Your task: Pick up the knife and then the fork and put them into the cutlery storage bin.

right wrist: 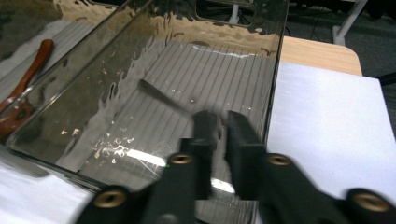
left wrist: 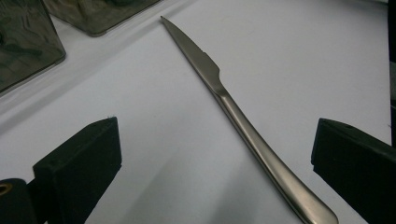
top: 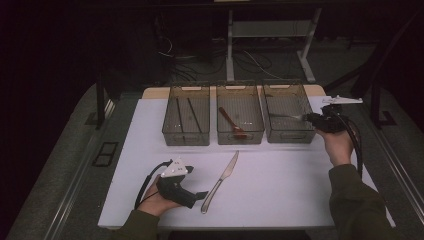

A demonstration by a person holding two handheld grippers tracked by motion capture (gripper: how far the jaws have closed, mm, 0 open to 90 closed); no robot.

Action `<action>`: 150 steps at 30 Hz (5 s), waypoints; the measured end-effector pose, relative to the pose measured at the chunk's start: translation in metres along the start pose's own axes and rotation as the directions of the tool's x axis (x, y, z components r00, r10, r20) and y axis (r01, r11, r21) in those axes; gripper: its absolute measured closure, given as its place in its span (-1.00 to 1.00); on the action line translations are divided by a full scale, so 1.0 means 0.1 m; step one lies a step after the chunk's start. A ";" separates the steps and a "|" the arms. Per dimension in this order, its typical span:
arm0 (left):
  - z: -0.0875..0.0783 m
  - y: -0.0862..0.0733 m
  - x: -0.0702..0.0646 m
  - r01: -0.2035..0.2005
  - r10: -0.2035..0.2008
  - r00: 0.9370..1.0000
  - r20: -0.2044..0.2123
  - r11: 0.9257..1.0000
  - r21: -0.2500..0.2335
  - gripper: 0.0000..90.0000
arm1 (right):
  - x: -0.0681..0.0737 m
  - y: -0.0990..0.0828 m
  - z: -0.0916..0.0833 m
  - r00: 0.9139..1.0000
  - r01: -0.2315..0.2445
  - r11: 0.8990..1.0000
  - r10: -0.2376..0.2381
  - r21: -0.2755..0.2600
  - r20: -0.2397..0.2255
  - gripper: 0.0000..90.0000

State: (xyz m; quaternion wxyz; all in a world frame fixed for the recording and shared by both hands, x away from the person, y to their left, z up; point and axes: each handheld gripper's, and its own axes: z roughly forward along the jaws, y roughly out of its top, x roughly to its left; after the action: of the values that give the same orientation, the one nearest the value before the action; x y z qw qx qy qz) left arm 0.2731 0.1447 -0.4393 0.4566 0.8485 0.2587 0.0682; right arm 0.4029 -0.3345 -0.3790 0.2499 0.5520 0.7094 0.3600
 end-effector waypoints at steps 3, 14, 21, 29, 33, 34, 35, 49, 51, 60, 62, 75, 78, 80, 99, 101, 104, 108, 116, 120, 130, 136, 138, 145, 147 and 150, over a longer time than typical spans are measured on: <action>0.00 0.00 0.00 0.001 -0.001 1.000 0.000 1.000 -0.001 -0.98 | -0.03 -0.02 -0.04 1.000 0.002 1.000 -0.002 -0.003 -0.015 0.60; 0.00 0.00 0.00 0.002 -0.002 1.000 -0.006 1.000 0.005 -0.98 | -0.01 -0.12 -0.34 0.987 0.006 0.998 -0.015 -0.055 -0.158 -0.02; 0.00 0.01 0.00 0.011 -0.011 1.000 -0.015 1.000 0.010 -0.97 | 0.22 -0.31 -0.48 0.957 0.082 0.996 -0.089 -0.034 -0.278 -0.26; -0.01 0.01 0.00 0.016 -0.015 1.000 -0.026 1.000 0.015 -0.90 | 0.45 -0.61 -0.53 0.920 0.139 0.990 -0.133 -0.010 -0.369 -0.34; 0.01 0.05 0.01 0.030 -0.030 0.999 -0.033 0.999 0.014 -0.76 | 0.58 -0.80 -0.52 0.905 0.175 0.984 -0.157 0.010 -0.396 -0.38; 0.03 0.07 0.02 0.029 -0.028 0.999 -0.035 0.999 0.017 -0.70 | 0.61 -0.85 -0.52 0.899 0.191 0.981 -0.169 0.014 -0.403 -0.39; 0.04 0.08 0.03 0.026 -0.025 0.999 -0.038 0.999 0.022 -0.67 | 0.64 -0.89 -0.52 0.896 0.206 0.978 -0.180 0.019 -0.406 -0.40; 0.72 0.54 0.19 0.021 -0.010 0.995 -0.098 0.994 0.109 0.80 | 0.83 -1.14 -0.54 0.867 0.251 0.967 -0.204 0.045 -0.454 -0.43; 0.83 0.59 0.22 0.032 -0.018 0.993 -0.113 0.992 0.124 0.94 | 0.84 -1.15 -0.53 0.867 0.255 0.966 -0.209 0.041 -0.453 -0.43; 1.14 0.68 0.14 0.009 -0.001 0.999 -0.051 0.989 0.151 0.98 | 0.81 -1.14 -0.54 0.865 0.249 0.968 -0.206 0.036 -0.458 -0.43; 1.17 0.69 0.06 -0.008 0.011 1.000 -0.021 0.989 0.150 0.98 | 0.81 -1.14 -0.54 0.865 0.246 0.969 -0.203 0.035 -0.459 -0.43; 1.13 0.78 -0.22 -0.165 0.148 0.982 0.121 0.975 0.149 0.75 | 0.79 -1.12 -0.56 0.861 0.241 0.970 -0.201 0.027 -0.467 -0.43; 0.83 0.71 -0.12 -0.164 0.150 0.983 0.110 0.976 0.140 0.57 | 0.80 -1.12 -0.57 0.855 0.239 0.971 -0.200 0.021 -0.479 -0.43; 0.67 0.63 -0.05 -0.163 0.149 0.983 0.106 0.977 0.136 0.48 | 0.80 -1.10 -0.57 0.843 0.246 0.969 -0.200 0.027 -0.498 -0.43; 0.47 0.24 0.08 -0.237 0.211 0.966 0.152 0.954 0.182 0.68 | 0.83 -1.00 -0.57 0.789 0.260 0.963 -0.170 0.069 -0.590 -0.44; 0.47 0.24 0.06 -0.256 0.228 0.961 0.159 0.949 0.182 0.72 | 0.83 -0.99 -0.57 0.786 0.262 0.963 -0.173 0.066 -0.594 -0.43; 0.47 0.24 0.06 -0.251 0.224 0.962 0.157 0.950 0.183 0.76 | 0.84 -0.99 -0.57 0.778 0.266 0.962 -0.177 0.061 -0.602 -0.42; 0.47 0.25 0.06 -0.247 0.220 0.963 0.153 0.950 0.189 0.76 | 0.88 -0.98 -0.55 0.773 0.277 0.959 -0.188 0.055 -0.605 -0.41; 0.47 0.26 0.04 -0.248 0.221 0.963 0.154 0.950 0.188 0.77 | 1.01 -0.95 -0.51 0.756 0.311 0.949 -0.223 0.039 -0.615 -0.39; 0.45 0.29 0.02 -0.234 0.212 0.967 0.143 0.958 0.163 0.77 | 1.08 -0.95 -0.50 0.748 0.321 0.946 -0.229 0.037 -0.623 -0.39; 0.38 0.44 -0.04 -0.176 0.171 0.980 0.100 0.983 0.044 0.76 | 1.36 -0.93 -0.39 0.734 0.274 0.961 -0.186 0.034 -0.653 -0.32; 0.44 0.52 -0.12 -0.187 0.185 0.978 0.094 0.982 0.015 0.76 | 1.62 -0.83 -0.22 0.718 0.193 0.981 -0.122 0.027 -0.685 -0.19; 0.45 0.54 -0.14 -0.184 0.183 0.979 0.088 0.983 0.001 0.76 | 1.65 -0.81 -0.17 0.721 0.161 0.986 -0.095 0.033 -0.686 -0.13; 0.46 0.62 -0.20 -0.183 0.185 0.981 0.053 0.982 -0.041 0.76 | 1.69 -0.71 -0.08 0.688 0.005 1.000 0.011 0.021 -0.725 0.39; 0.47 0.63 -0.21 -0.190 0.192 0.981 0.039 0.981 -0.040 0.76 | 1.71 -0.69 -0.07 0.688 -0.028 1.000 0.026 0.010 -0.725 0.59; 0.47 0.63 -0.20 -0.175 0.178 0.983 0.040 0.983 -0.059 0.77 | 1.73 -0.64 -0.08 0.663 -0.076 0.997 0.044 -0.008 -0.747 0.88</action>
State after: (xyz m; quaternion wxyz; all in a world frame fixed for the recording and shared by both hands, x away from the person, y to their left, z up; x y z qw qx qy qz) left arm 0.2959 0.0714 -0.4128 0.4778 0.8564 0.1702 0.0965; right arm 0.3128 -0.1781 -0.4171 -0.0637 0.3747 0.7239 0.5758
